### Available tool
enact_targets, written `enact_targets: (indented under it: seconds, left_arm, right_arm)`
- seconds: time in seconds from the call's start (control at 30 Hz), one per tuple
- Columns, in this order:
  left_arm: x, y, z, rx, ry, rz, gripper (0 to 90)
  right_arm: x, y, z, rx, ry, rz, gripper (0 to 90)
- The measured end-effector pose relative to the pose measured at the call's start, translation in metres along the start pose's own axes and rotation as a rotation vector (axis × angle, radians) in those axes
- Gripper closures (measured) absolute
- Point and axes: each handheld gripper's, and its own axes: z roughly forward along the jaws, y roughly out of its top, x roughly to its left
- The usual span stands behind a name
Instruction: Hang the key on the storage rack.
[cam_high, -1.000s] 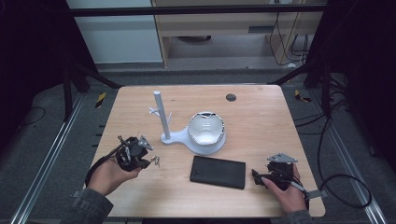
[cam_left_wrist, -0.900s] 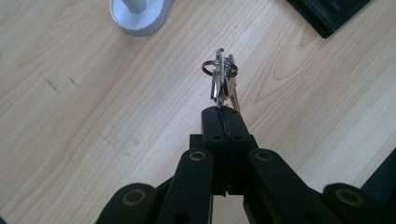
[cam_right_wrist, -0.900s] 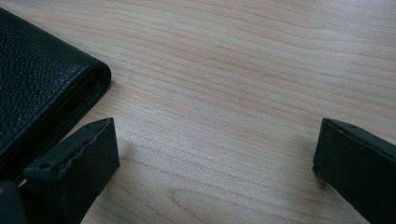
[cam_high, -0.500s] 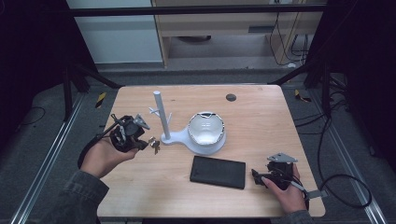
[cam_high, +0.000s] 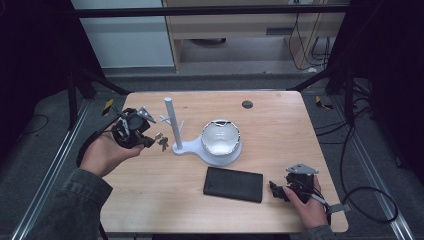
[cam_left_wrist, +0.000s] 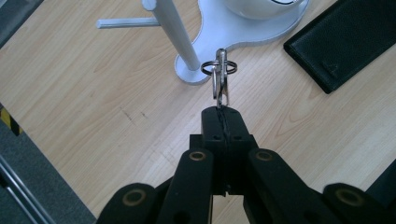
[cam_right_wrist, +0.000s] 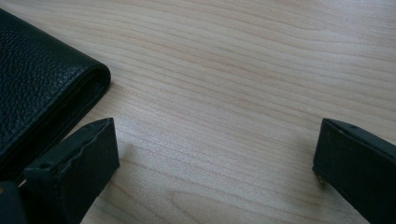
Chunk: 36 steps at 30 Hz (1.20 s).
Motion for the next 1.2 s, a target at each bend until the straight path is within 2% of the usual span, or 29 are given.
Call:
enact_targets:
  seconds: [0.23, 0.6, 0.97, 1.2]
  left_arm:
    - [0.002, 0.002, -0.006, 0.017, 0.017, 0.010, 90.0]
    - [0.008, 0.010, -0.015, 0.013, 0.040, -0.007, 90.0]
    - [0.017, 0.022, -0.019, 0.017, 0.059, -0.023, 90.0]
    - [0.022, 0.031, -0.016, 0.036, 0.065, -0.028, 90.0]
  right_arm:
    - [0.000, 0.000, 0.000, 0.000, 0.000, 0.001, 0.3]
    - [0.000, 0.000, 0.000, 0.000, 0.000, 0.000, 0.3]
    - [0.000, 0.000, 0.000, 0.000, 0.000, 0.000, 0.3]
    - [0.000, 0.000, 0.001, -0.003, 0.001, 0.002, 0.3]
